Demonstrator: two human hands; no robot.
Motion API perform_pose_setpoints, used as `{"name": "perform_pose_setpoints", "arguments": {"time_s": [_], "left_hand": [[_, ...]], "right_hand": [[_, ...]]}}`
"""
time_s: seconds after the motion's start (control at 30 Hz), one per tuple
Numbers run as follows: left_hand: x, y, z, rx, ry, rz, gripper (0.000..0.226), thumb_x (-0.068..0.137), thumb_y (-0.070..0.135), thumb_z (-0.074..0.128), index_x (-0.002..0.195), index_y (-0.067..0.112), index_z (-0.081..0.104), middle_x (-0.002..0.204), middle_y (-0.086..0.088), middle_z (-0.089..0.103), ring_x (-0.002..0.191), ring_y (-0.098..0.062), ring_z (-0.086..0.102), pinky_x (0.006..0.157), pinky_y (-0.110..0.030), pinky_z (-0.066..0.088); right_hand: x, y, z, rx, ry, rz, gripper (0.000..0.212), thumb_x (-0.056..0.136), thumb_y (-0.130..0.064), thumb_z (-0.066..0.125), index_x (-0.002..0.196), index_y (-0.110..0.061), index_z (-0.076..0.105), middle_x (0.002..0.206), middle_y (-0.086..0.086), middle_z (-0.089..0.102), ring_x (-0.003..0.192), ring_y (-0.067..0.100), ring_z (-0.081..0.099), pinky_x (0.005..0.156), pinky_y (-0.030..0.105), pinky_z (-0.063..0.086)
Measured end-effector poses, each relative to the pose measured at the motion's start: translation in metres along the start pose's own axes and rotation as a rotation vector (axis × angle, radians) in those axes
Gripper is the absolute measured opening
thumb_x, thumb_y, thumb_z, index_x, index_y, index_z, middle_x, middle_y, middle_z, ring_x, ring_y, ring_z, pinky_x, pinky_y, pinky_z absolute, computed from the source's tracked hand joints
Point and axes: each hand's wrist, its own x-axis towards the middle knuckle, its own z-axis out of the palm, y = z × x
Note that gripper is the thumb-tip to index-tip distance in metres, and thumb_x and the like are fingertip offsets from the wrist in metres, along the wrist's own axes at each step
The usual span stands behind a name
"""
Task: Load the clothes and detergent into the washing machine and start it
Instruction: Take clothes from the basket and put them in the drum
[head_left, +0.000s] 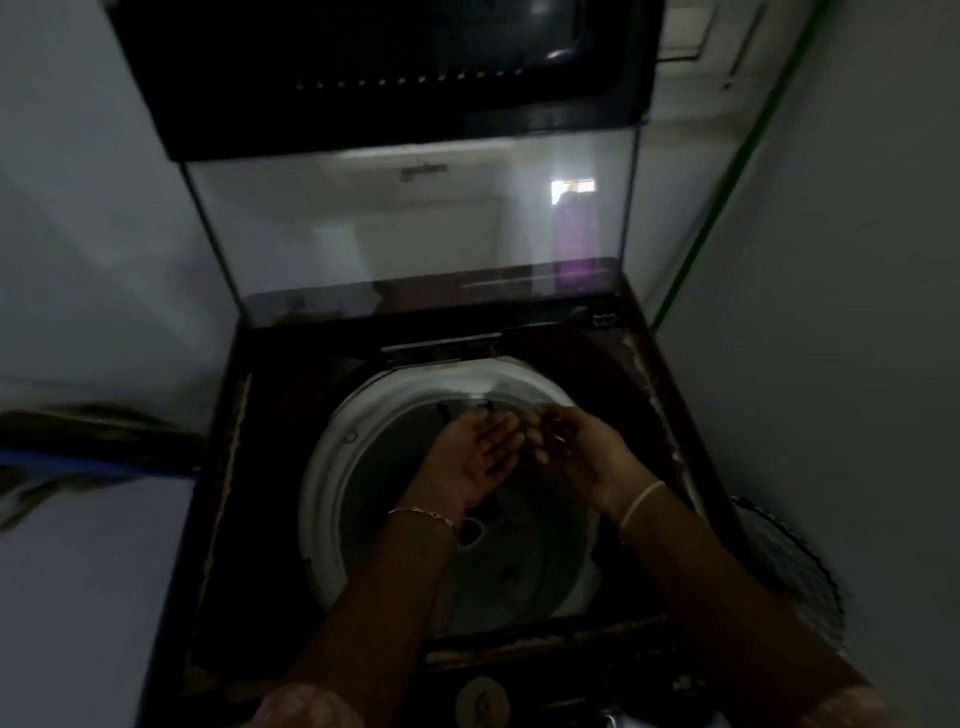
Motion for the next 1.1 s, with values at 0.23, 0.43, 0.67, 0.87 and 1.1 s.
{"name": "perform_pose_setpoints", "arguments": {"time_s": [0.23,0.43,0.67,0.87,1.1], "left_hand": [[-0.012,-0.043,0.121,0.062,-0.221,0.043,0.022,0.097,0.029,0.046,0.088,0.016,0.061,0.091,0.000,0.067,0.086,-0.014,0.062,0.077,-0.027,0.046],[-0.021,-0.114,0.226,0.129,-0.391,0.011,0.021,0.096,0.025,0.047,0.096,0.015,0.065,0.088,0.001,0.070,0.085,-0.013,0.064,0.077,-0.026,0.049],[-0.005,-0.208,0.303,0.266,-0.272,-0.146,0.019,0.098,0.024,0.047,0.092,0.015,0.064,0.091,0.001,0.067,0.083,-0.013,0.061,0.071,-0.025,0.047],[0.033,-0.274,0.321,0.268,-0.121,-0.206,0.023,0.100,0.025,0.042,0.092,0.016,0.062,0.101,0.002,0.064,0.091,-0.014,0.059,0.084,-0.027,0.044],[0.089,-0.341,0.275,0.203,0.099,-0.240,0.022,0.097,0.020,0.045,0.106,0.010,0.063,0.115,-0.002,0.059,0.091,-0.016,0.059,0.076,-0.026,0.045]], "right_hand": [[-0.057,-0.044,-0.095,0.137,-0.015,-0.316,0.022,0.099,-0.021,0.040,0.105,-0.017,0.061,0.102,-0.002,0.071,0.092,0.011,0.065,0.081,0.026,0.047],[-0.107,-0.071,-0.208,0.283,0.080,-0.436,0.027,0.101,-0.023,0.036,0.103,-0.019,0.062,0.096,-0.008,0.073,0.087,0.005,0.067,0.078,0.023,0.050],[-0.124,-0.062,-0.328,0.372,0.144,-0.376,0.025,0.101,-0.023,0.036,0.106,-0.015,0.059,0.105,-0.001,0.067,0.095,0.012,0.062,0.084,0.027,0.044],[-0.106,-0.031,-0.410,0.434,0.219,-0.195,0.025,0.100,-0.023,0.037,0.096,-0.018,0.061,0.099,0.001,0.069,0.093,0.015,0.061,0.079,0.028,0.047],[-0.050,0.023,-0.462,0.337,0.342,0.057,0.018,0.099,-0.021,0.042,0.099,-0.015,0.060,0.090,0.001,0.064,0.079,0.013,0.057,0.074,0.026,0.047]]}}
